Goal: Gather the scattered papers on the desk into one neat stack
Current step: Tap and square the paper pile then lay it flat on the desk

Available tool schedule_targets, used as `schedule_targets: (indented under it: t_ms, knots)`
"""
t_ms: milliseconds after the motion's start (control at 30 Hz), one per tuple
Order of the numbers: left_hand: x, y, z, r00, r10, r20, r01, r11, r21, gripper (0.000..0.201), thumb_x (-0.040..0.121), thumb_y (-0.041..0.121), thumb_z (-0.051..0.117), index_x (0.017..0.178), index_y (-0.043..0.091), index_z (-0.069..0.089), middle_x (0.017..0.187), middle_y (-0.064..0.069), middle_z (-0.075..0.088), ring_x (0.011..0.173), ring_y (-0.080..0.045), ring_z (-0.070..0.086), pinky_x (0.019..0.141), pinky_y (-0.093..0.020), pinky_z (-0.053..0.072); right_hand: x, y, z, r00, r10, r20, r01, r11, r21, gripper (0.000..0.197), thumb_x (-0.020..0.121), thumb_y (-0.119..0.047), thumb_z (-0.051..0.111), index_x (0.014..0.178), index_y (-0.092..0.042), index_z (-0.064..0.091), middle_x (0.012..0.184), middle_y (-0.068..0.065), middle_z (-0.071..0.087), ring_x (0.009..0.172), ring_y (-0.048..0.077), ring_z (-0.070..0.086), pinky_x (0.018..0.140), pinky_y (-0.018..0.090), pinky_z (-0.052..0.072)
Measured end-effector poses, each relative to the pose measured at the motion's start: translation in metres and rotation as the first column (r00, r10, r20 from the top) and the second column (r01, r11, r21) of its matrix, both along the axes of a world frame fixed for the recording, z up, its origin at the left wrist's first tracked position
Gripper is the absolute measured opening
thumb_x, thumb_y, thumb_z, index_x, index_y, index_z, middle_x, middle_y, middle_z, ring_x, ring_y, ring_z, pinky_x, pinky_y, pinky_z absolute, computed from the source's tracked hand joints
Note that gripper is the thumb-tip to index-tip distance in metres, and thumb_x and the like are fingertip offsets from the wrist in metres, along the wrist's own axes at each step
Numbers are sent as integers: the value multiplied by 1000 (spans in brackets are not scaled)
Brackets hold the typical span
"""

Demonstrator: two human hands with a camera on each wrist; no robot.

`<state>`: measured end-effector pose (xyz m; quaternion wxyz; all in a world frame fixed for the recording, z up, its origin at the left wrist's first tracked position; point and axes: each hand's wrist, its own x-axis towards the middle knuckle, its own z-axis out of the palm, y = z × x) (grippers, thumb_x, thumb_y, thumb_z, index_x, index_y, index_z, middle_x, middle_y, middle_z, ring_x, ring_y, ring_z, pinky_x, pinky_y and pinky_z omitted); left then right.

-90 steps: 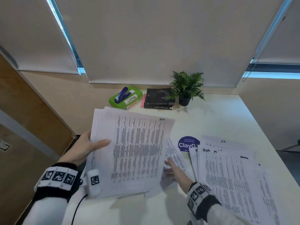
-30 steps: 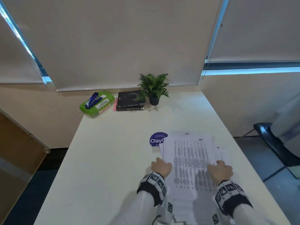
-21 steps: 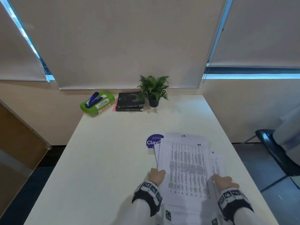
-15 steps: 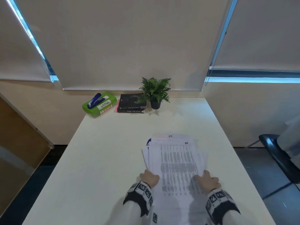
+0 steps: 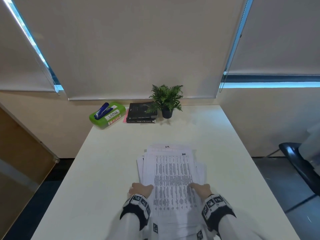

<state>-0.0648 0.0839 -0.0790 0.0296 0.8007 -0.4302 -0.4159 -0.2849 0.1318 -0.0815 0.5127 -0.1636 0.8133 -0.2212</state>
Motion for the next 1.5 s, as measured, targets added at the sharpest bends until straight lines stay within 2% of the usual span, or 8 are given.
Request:
schedule_targets:
  t_ms: [200, 300, 467, 700, 867, 1100, 1333, 1500]
  knots:
    - [8, -1, 3, 994, -66, -84, 69, 997, 32, 56, 67, 36, 64, 110, 5, 47, 85, -5, 55, 76, -18, 56, 79, -28, 47, -8, 11, -2, 995, 33, 97, -27, 998, -61, 55, 81, -13, 70, 128, 7, 49, 144, 20, 40, 131, 35, 39, 110, 41, 33]
    - [7, 5, 9, 978, -163, 129, 158, 986, 48, 70, 70, 46, 62, 126, 10, 42, 120, -10, 49, 112, -25, 49, 96, -35, 41, -1, 16, -1, 993, 21, 120, -12, 997, -81, 14, 75, -12, 72, 87, -6, 65, 142, 18, 42, 132, 34, 39, 112, 44, 32]
    - [2, 2, 8, 991, -130, 25, 132, 985, -113, 67, 78, 36, 61, 129, 4, 31, 131, -15, 39, 118, -31, 46, 95, -36, 43, -2, 19, -27, 978, 26, 207, -11, 997, -70, 69, 47, -20, 81, 110, -1, 61, 129, 22, 54, 110, 38, 57, 98, 52, 47]
    - [24, -2, 5, 978, -12, -207, -8, 995, -96, 82, 74, 39, 64, 136, -1, 28, 133, -19, 45, 116, -33, 52, 95, -38, 47, 21, 30, 5, 974, 46, 220, 5, 973, -229, 42, 73, 9, 66, 114, 4, 58, 107, 24, 65, 102, 39, 62, 97, 54, 47]
    - [48, -11, 13, 792, 30, -610, -92, 993, -69, 107, 63, 50, 78, 144, 0, 29, 148, -15, 35, 135, -30, 36, 110, -41, 30, 24, 36, 35, 951, 155, 266, -20, 893, -450, 34, 81, 4, 64, 114, -3, 62, 105, 18, 72, 102, 36, 66, 97, 53, 47]
    - [61, -30, 80, 690, -224, -689, -183, 866, -465, 33, 81, 23, 72, 110, 15, 60, 111, -4, 68, 105, -22, 64, 91, -35, 50, 38, 6, 106, 944, 235, 230, -26, 751, -660, 32, 81, -8, 70, 111, -16, 65, 108, 4, 73, 100, 18, 69, 87, 34, 51]
    - [40, -8, 106, 736, -283, -615, -301, 677, -672, 35, 86, 14, 66, 118, 11, 54, 95, 11, 65, 88, -1, 63, 69, -4, 49, 66, -11, 128, 966, 107, 234, 140, 547, -825, 49, 79, -5, 71, 125, -15, 58, 115, 6, 70, 107, 24, 66, 97, 44, 48]
    - [54, -11, 102, 729, -268, -630, -294, 708, -642, 58, 78, 13, 73, 129, 8, 45, 127, -15, 57, 113, -24, 57, 102, -45, 45, 55, -6, 124, 954, 108, 281, 182, 538, -823, 60, 74, 4, 71, 125, -20, 52, 115, 4, 68, 102, 23, 68, 81, 40, 55]
